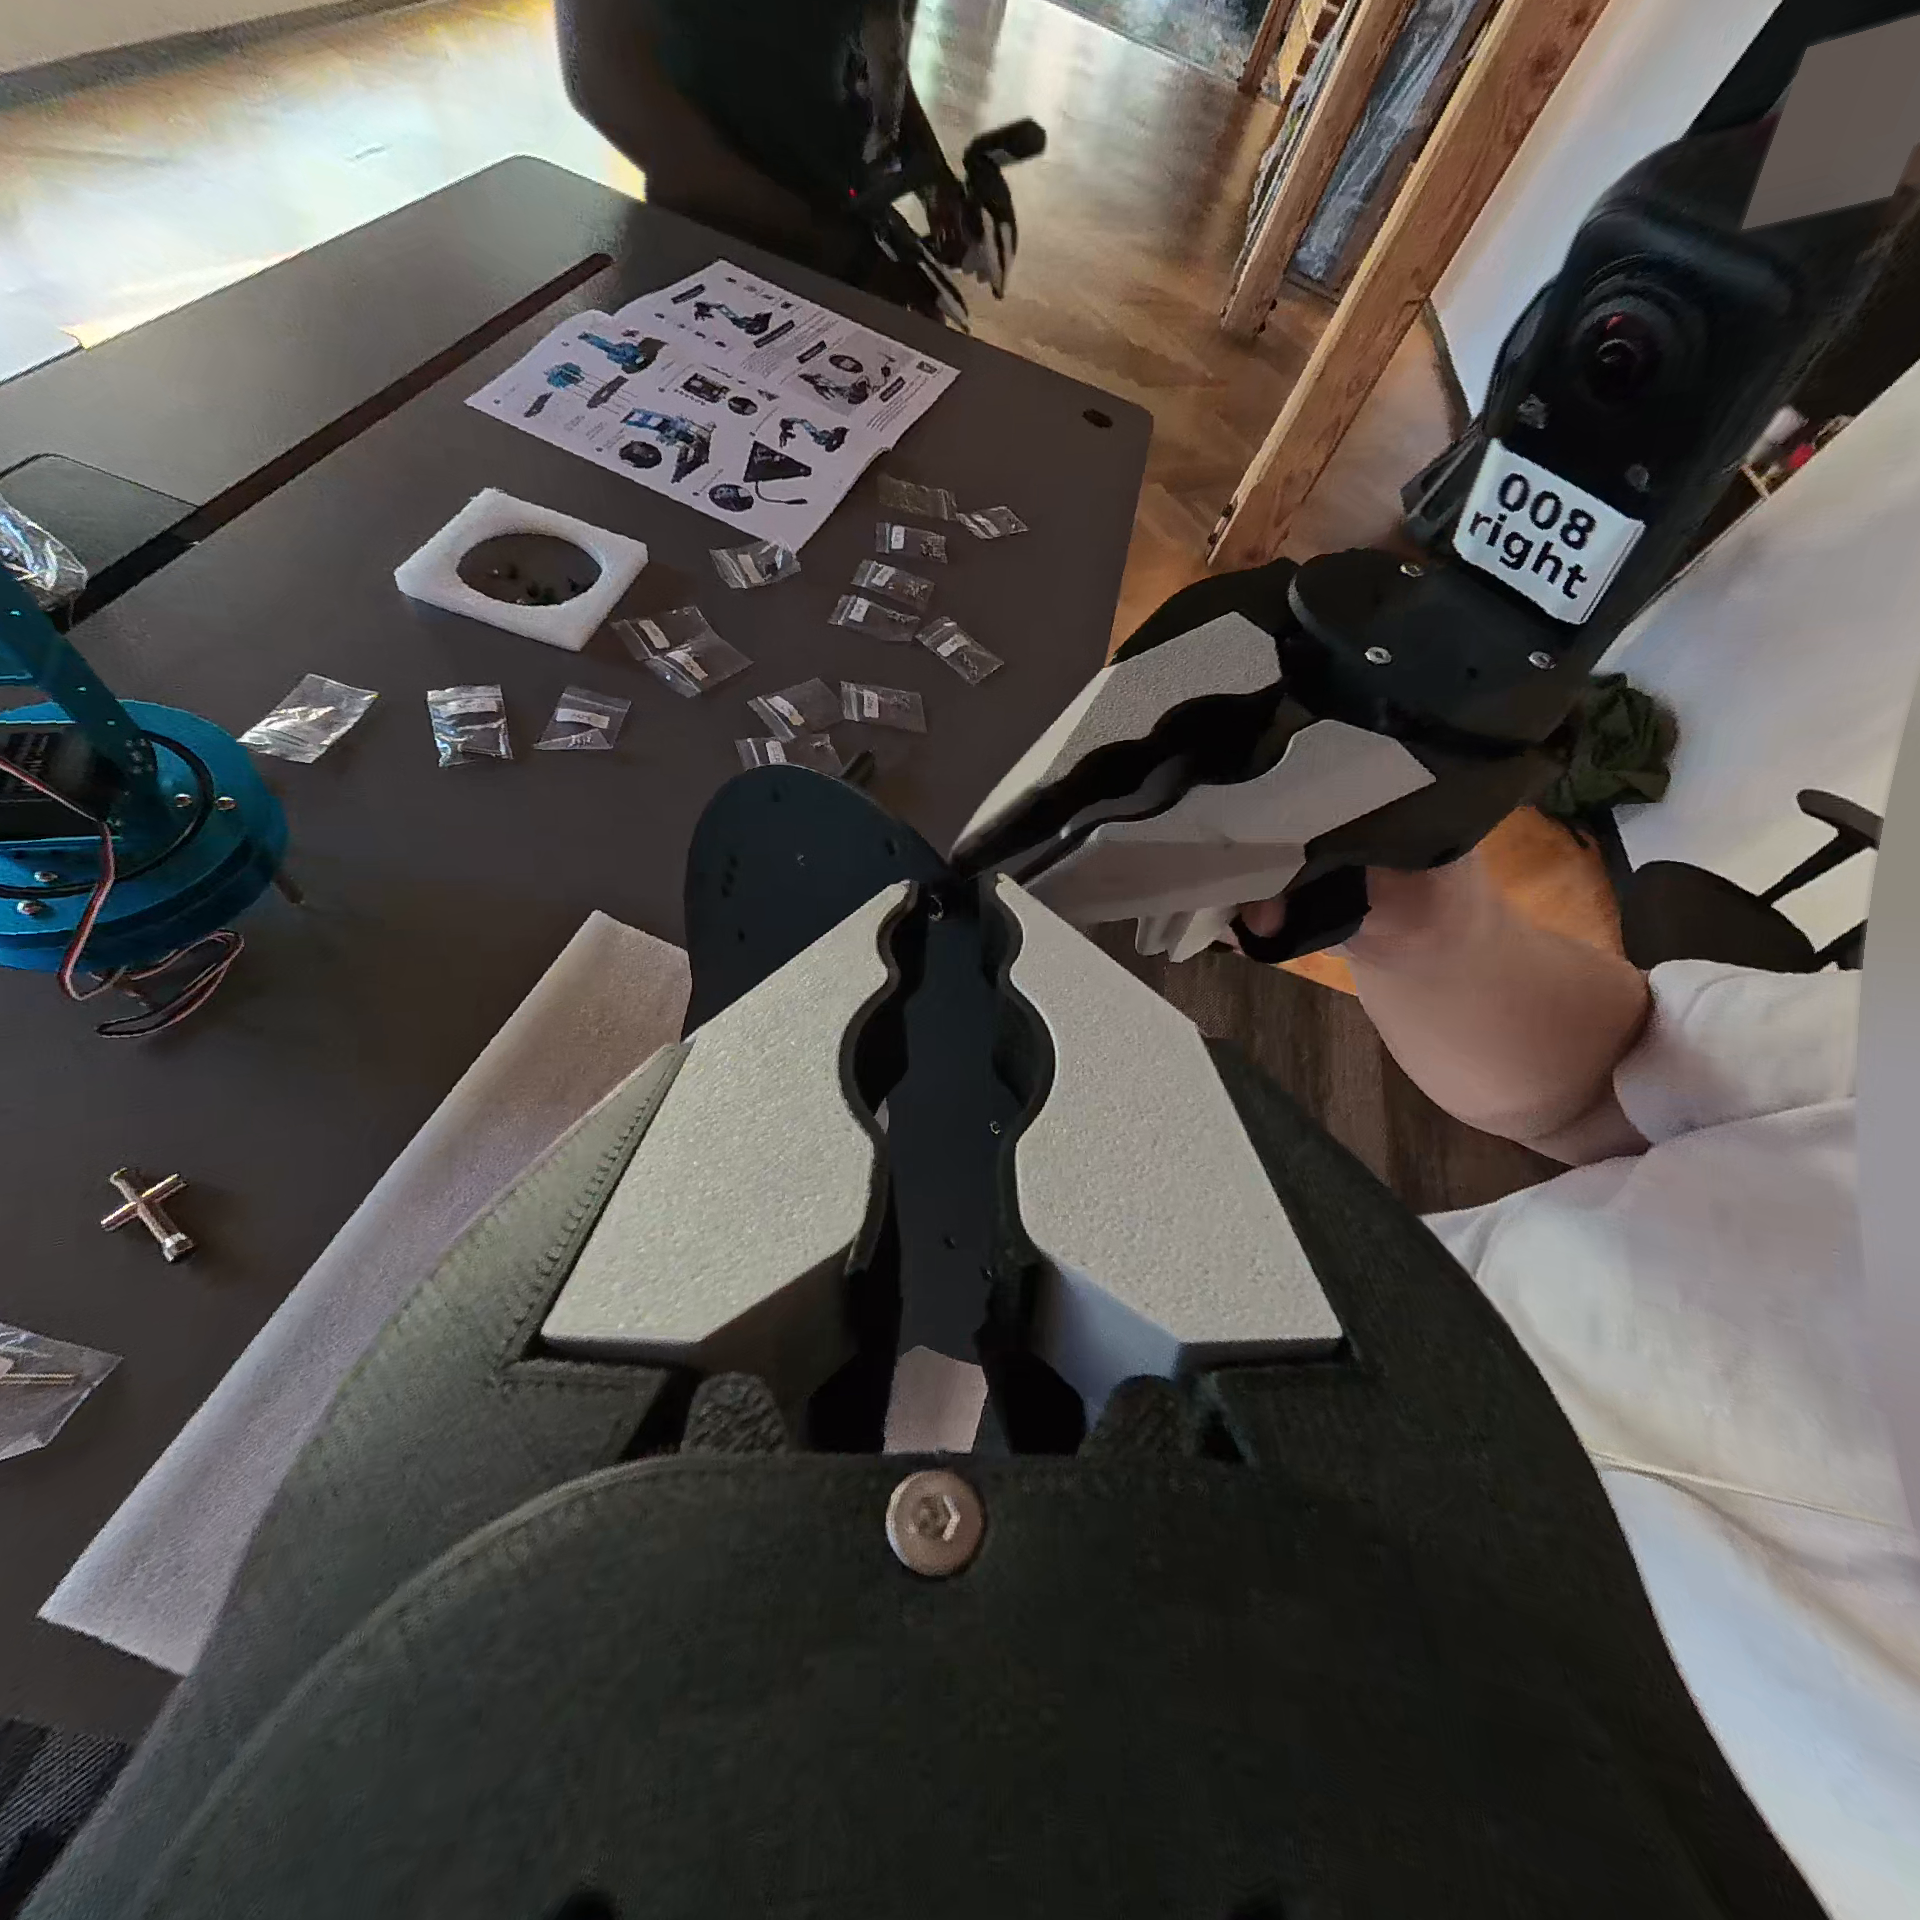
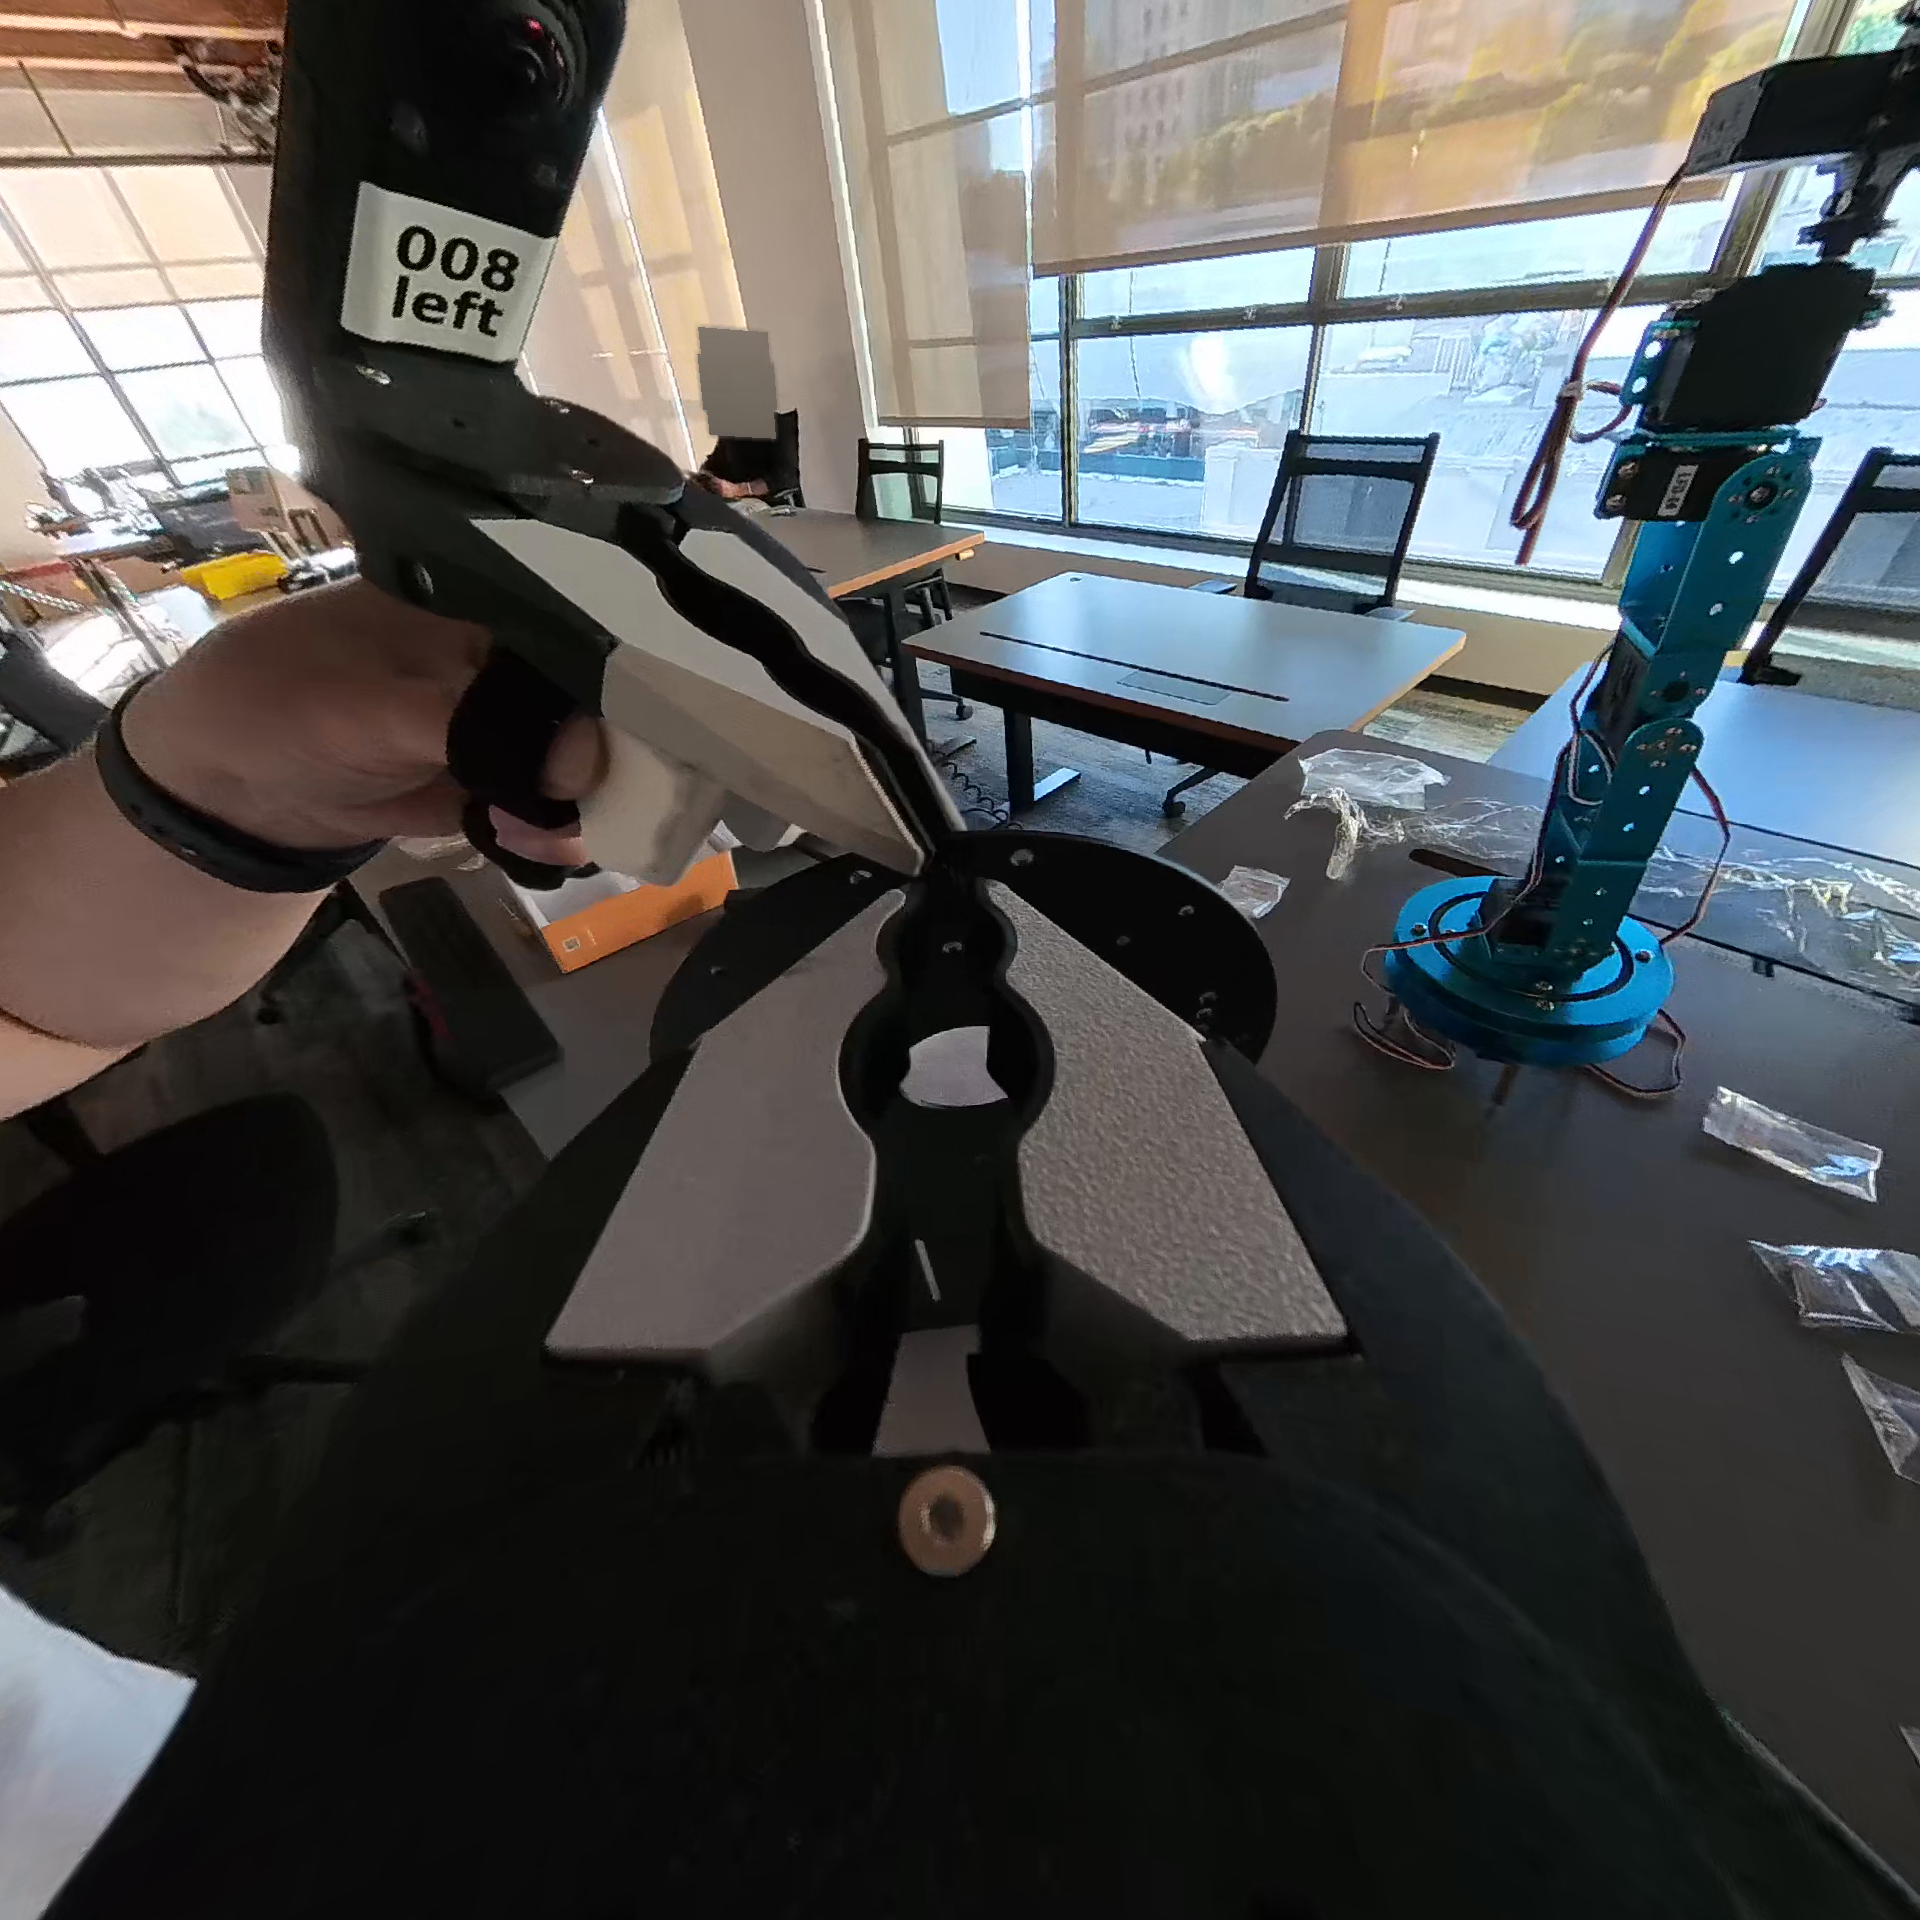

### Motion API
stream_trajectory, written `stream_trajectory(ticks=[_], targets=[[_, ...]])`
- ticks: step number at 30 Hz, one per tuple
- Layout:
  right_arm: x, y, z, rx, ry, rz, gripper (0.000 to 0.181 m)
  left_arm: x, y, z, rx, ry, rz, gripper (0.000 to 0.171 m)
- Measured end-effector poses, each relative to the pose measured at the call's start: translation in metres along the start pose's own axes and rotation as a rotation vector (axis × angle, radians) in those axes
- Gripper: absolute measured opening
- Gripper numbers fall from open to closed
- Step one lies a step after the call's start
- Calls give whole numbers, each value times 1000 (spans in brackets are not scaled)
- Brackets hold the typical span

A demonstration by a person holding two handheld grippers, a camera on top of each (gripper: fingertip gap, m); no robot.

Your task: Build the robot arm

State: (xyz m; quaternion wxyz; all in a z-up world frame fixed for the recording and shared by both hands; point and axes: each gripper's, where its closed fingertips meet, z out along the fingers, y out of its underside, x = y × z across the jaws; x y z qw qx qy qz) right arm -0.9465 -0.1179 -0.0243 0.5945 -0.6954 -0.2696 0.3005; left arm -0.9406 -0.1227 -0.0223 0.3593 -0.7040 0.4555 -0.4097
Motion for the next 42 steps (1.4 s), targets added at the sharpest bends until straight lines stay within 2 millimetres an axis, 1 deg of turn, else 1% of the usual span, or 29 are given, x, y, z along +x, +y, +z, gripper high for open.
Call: stream_trajectory(ticks=[3,6,8,10,12,13,15,18,21,22,25,29,36,42], targets=[[-1,0,2,-1,-25,21,4,0,0,-1,13,13,-8,8],[-1,0,2,13,-27,22,4,0,0,-2,40,20,22,9],[-1,1,4,13,-29,30,4,1,2,-5,66,22,43,14],[0,0,4,17,-25,31,4,3,4,-12,110,0,99,17],[0,0,3,18,-31,36,4,6,6,-16,153,-36,192,18],[0,0,3,21,-32,39,4,6,7,-17,163,-60,237,22],[1,0,4,27,-35,39,4,5,5,-15,173,-101,302,25],[0,0,7,28,-38,29,4,6,5,-8,136,-103,329,30],[2,0,6,28,-34,17,4,0,6,-4,96,-134,373,24],[3,0,6,29,-32,13,4,0,5,-3,101,-131,370,18],[4,0,4,34,-25,9,4,1,1,-2,127,-122,363,14],[7,-1,4,40,-16,-5,4,-1,-2,0,157,-121,341,14],[8,-2,10,26,-28,-24,4,-8,-5,-3,226,-90,210,12],[7,-3,15,18,-34,-45,4,-12,-5,-6,230,-107,223,11]])
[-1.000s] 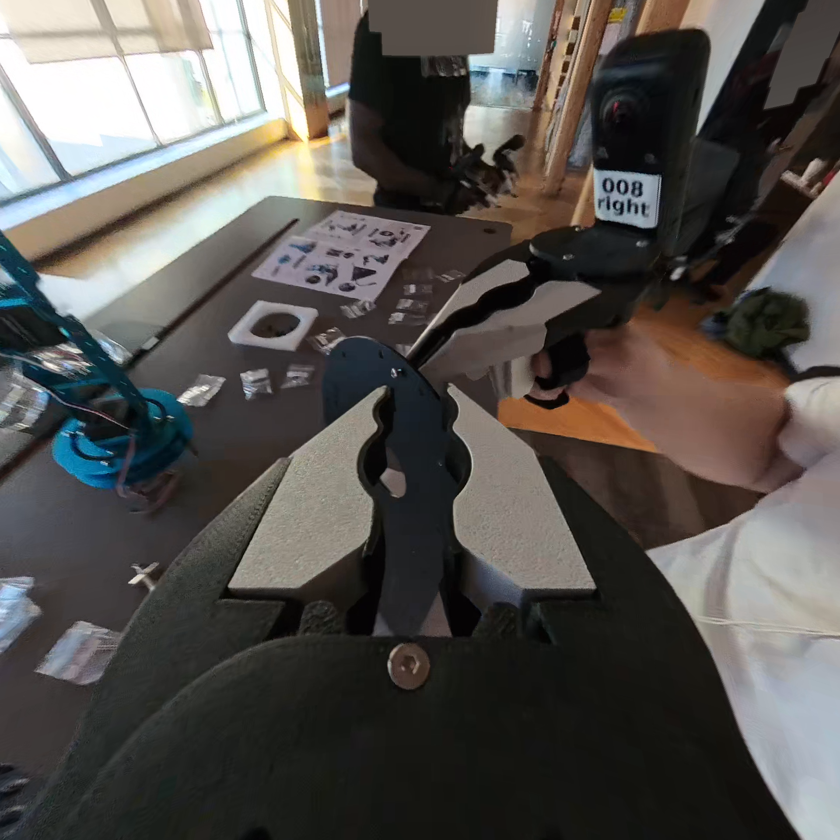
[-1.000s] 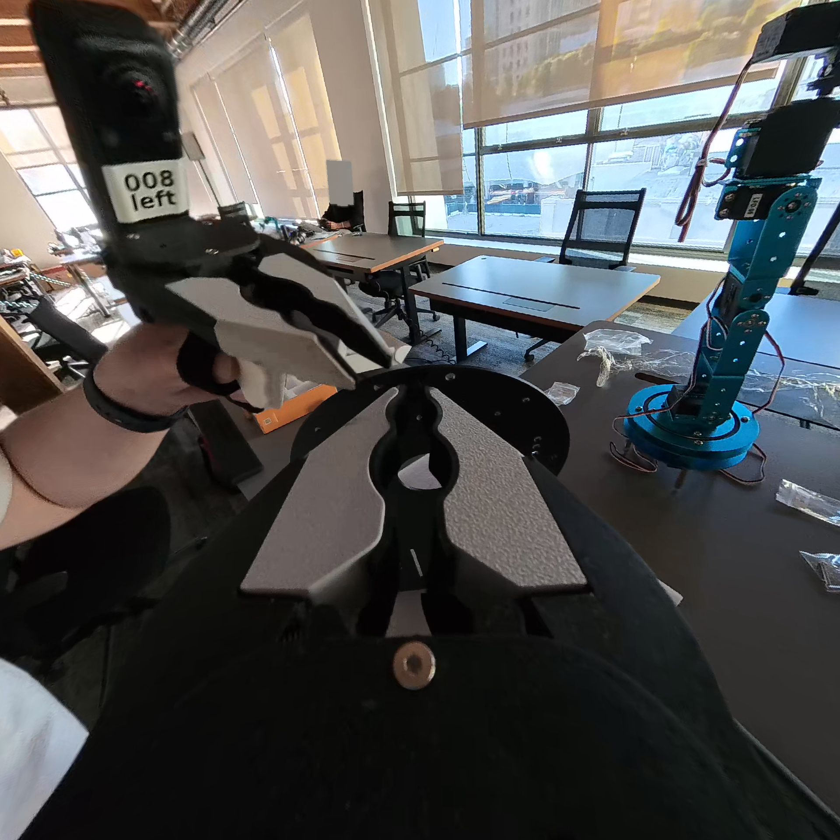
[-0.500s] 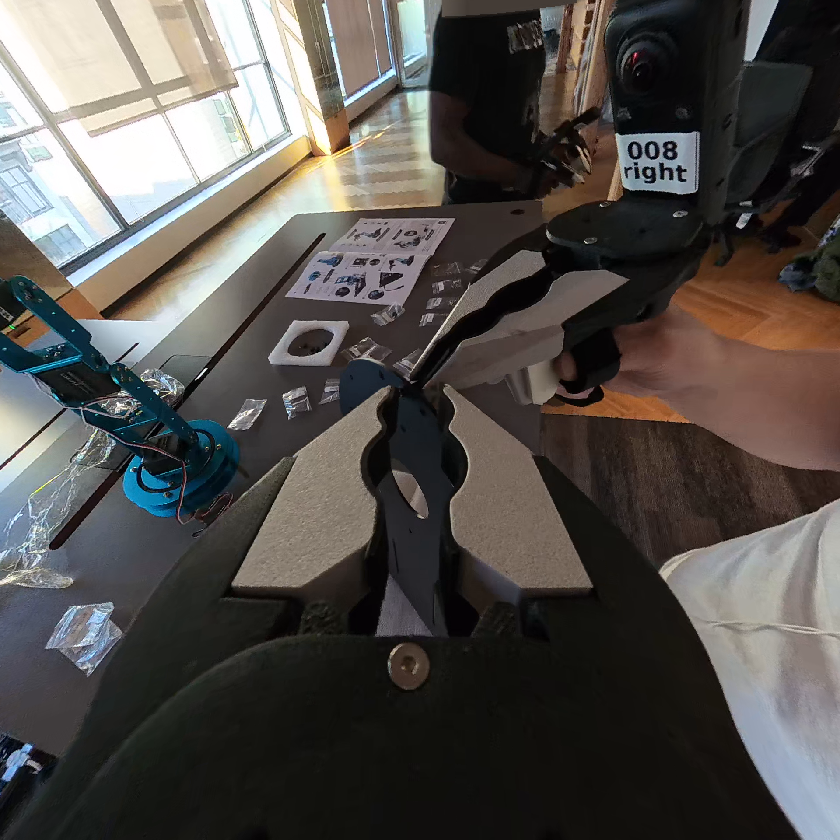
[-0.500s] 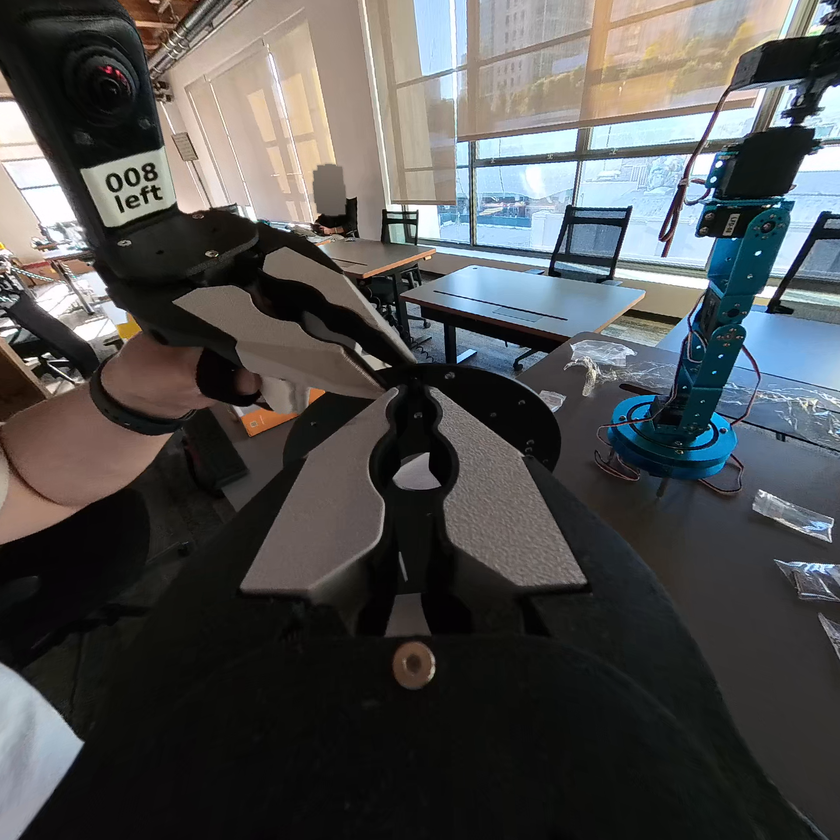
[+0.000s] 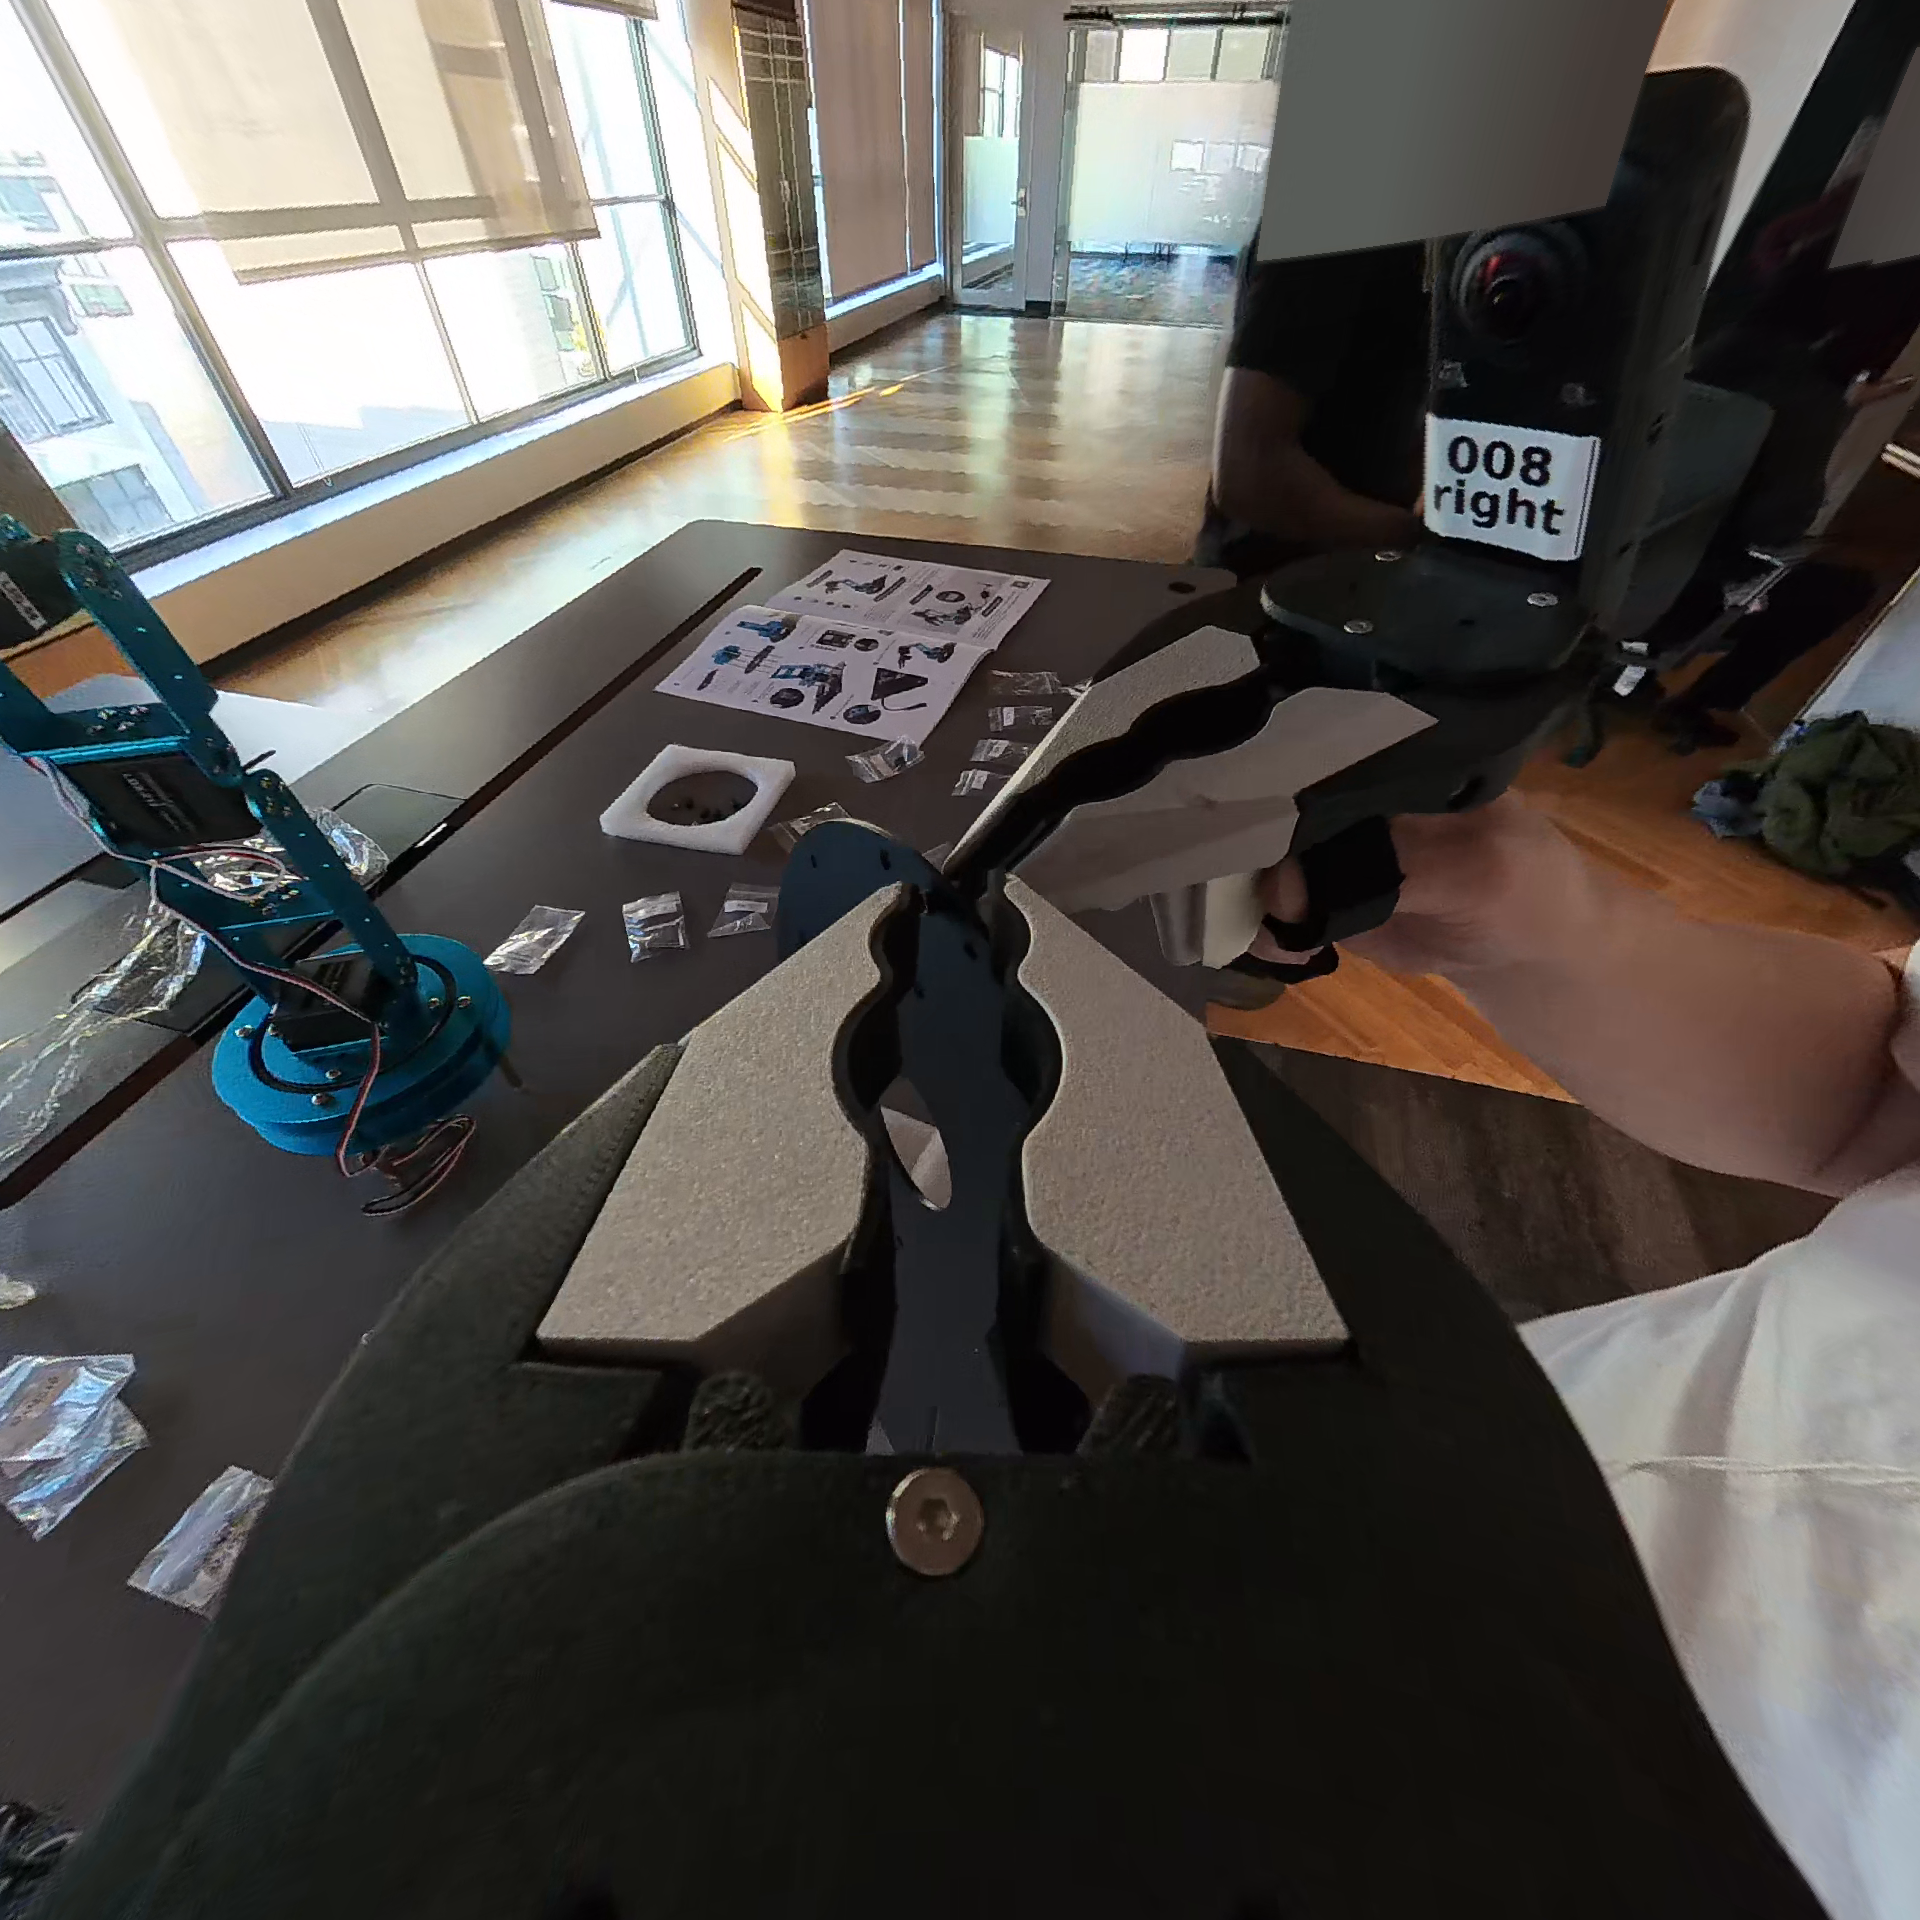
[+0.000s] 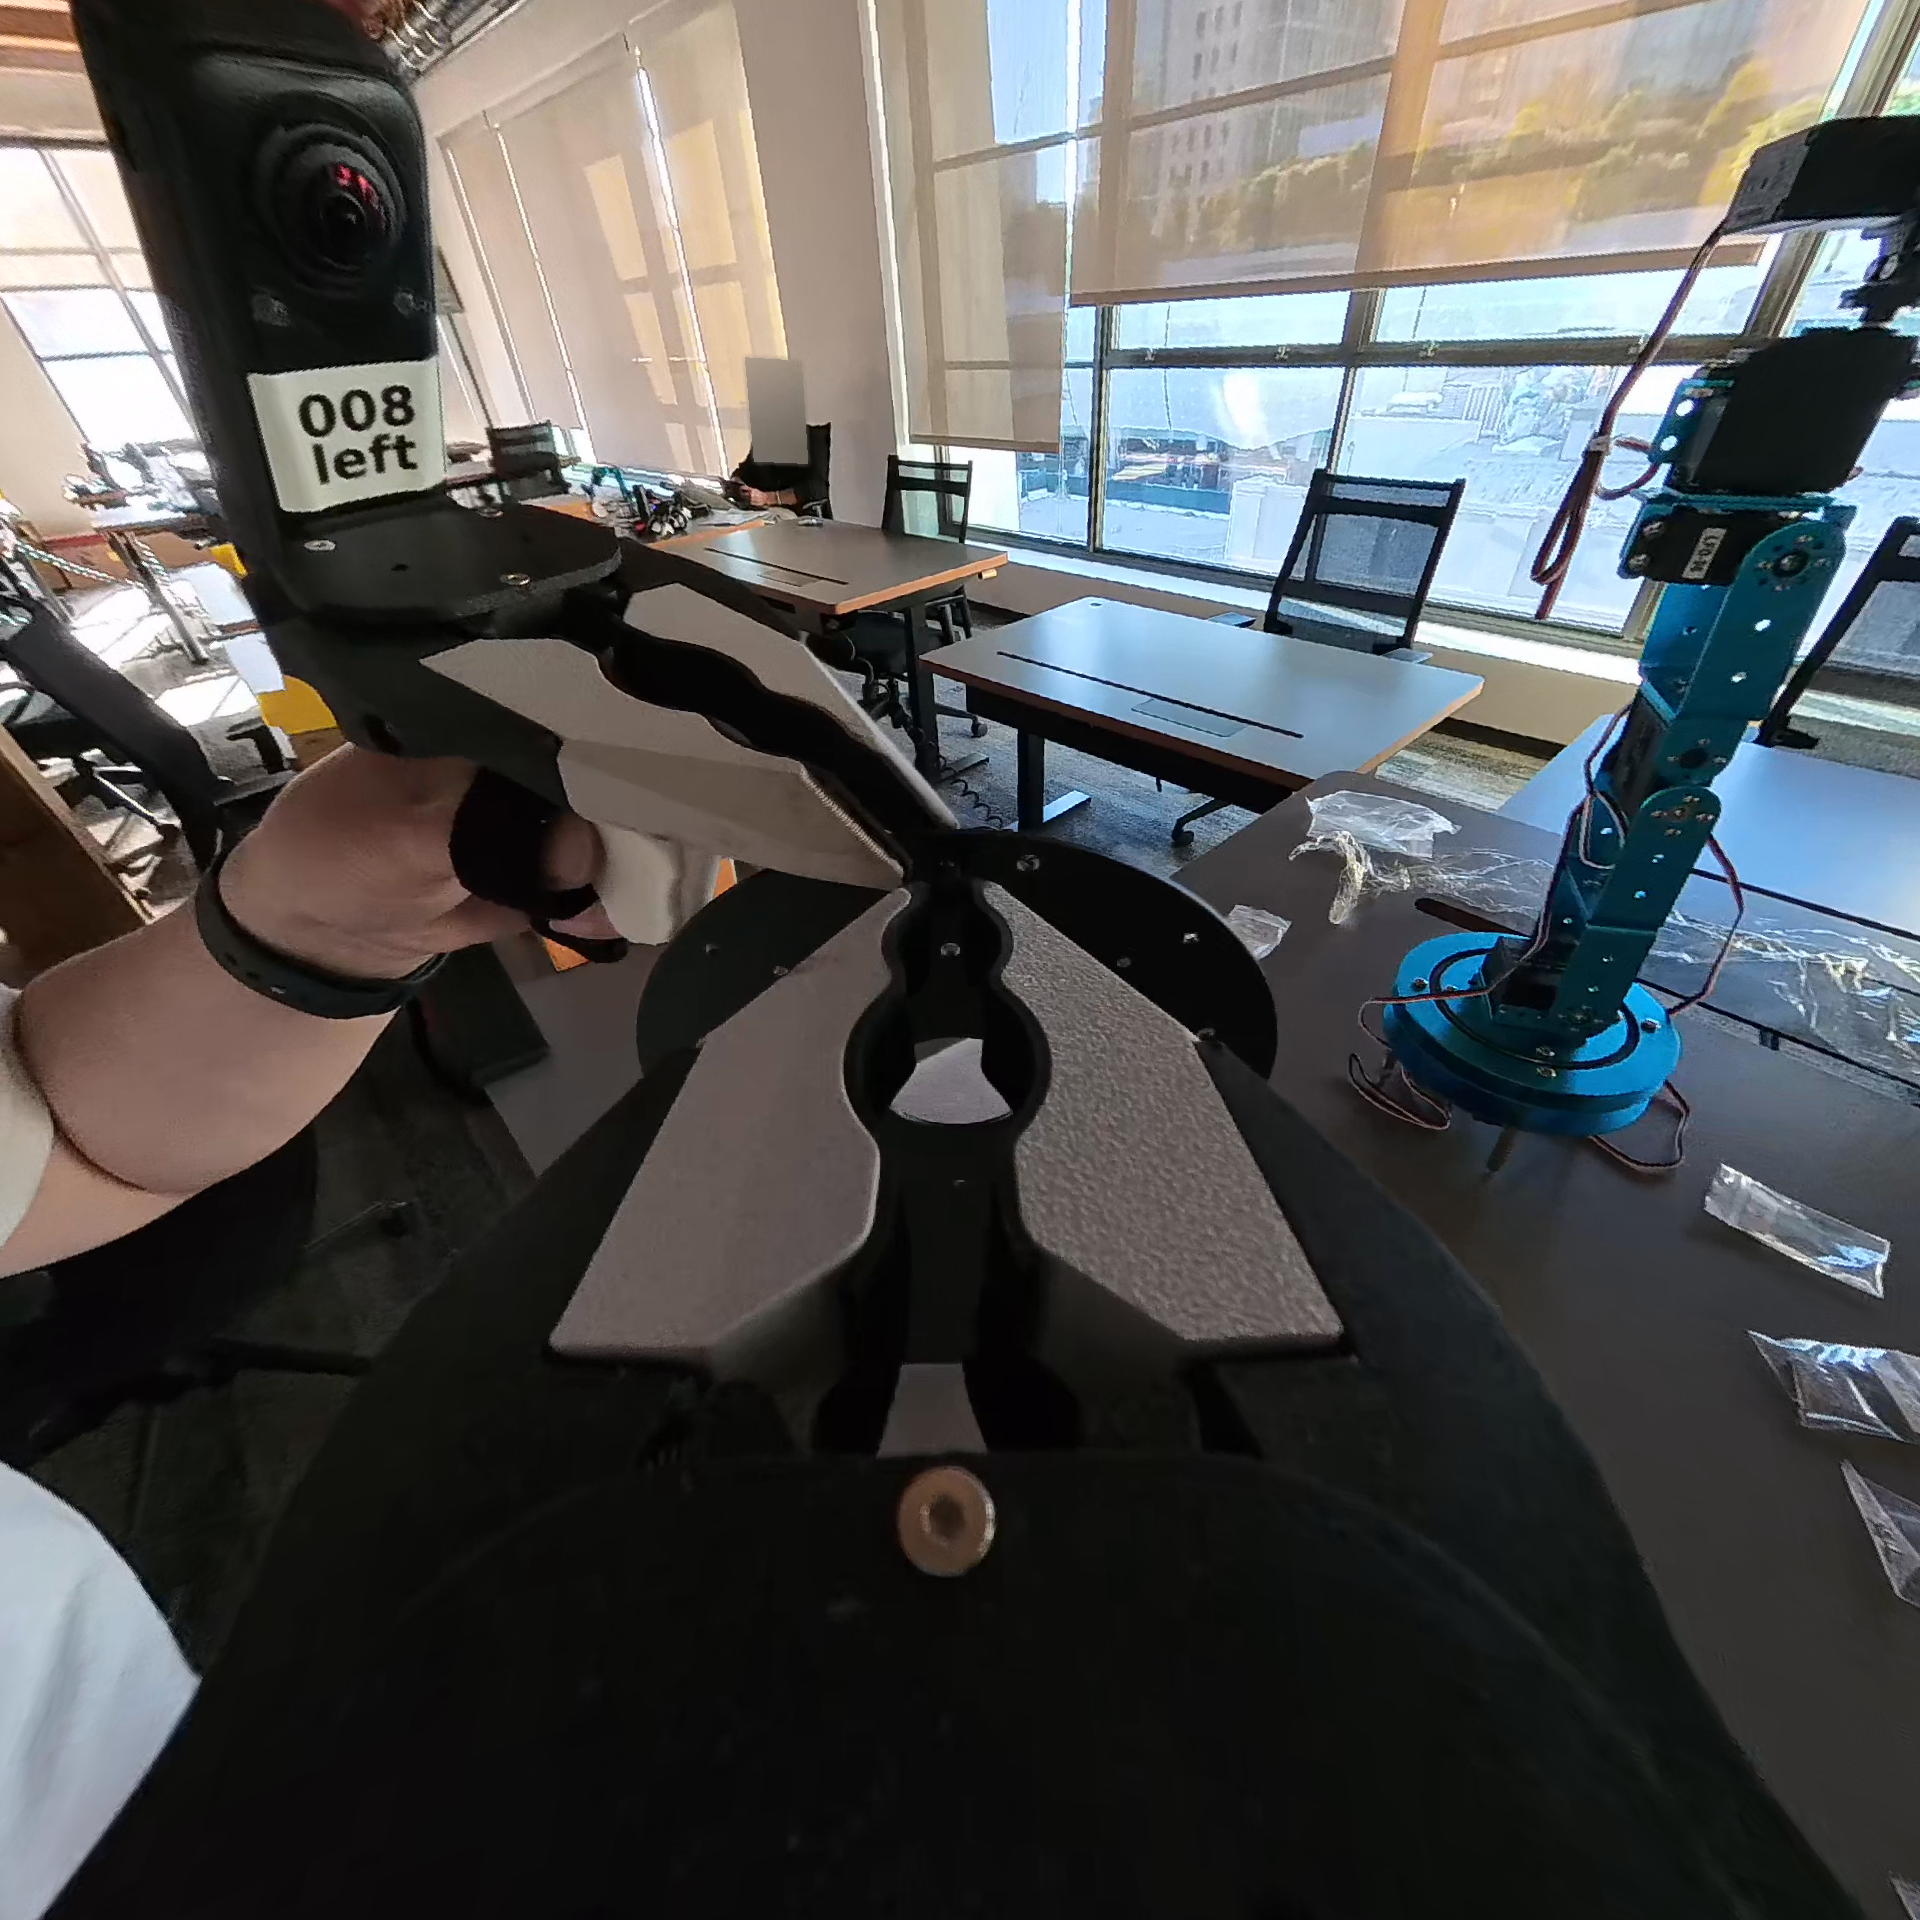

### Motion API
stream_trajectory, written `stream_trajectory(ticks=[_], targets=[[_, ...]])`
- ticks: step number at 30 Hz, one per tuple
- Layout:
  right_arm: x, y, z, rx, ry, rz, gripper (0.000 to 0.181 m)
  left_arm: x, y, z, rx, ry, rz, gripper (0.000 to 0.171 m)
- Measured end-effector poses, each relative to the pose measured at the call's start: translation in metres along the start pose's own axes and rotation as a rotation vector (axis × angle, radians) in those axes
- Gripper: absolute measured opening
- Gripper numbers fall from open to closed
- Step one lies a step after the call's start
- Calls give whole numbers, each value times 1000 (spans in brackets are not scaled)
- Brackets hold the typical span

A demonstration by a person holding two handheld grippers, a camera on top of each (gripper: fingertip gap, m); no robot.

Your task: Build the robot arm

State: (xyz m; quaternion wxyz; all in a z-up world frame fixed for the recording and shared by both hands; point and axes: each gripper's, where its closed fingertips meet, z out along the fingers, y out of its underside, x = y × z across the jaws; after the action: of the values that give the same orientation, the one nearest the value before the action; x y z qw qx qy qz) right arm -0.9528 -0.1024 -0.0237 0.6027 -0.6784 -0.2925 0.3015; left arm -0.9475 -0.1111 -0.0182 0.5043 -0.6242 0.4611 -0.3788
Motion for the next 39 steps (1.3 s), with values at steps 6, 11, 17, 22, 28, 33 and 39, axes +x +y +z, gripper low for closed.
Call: stream_trajectory(ticks=[6,11,17,22,28,33,39], targets=[[0,1,2,14,-12,64,5,-2,0,-2,4,-14,8,8],[-2,4,4,6,-31,140,4,-1,1,-2,4,-17,-6,8],[-2,3,4,15,-6,146,4,-2,1,-2,12,-44,-16,8],[-1,3,6,31,1,161,4,-5,0,-2,25,-75,-26,8],[1,2,5,47,-24,198,4,-5,-1,0,37,-78,-53,8],[1,1,5,52,-31,203,5,-6,-1,0,40,-84,-60,8],[0,1,5,58,-40,211,6,-6,-1,1,47,-89,-72,8]])
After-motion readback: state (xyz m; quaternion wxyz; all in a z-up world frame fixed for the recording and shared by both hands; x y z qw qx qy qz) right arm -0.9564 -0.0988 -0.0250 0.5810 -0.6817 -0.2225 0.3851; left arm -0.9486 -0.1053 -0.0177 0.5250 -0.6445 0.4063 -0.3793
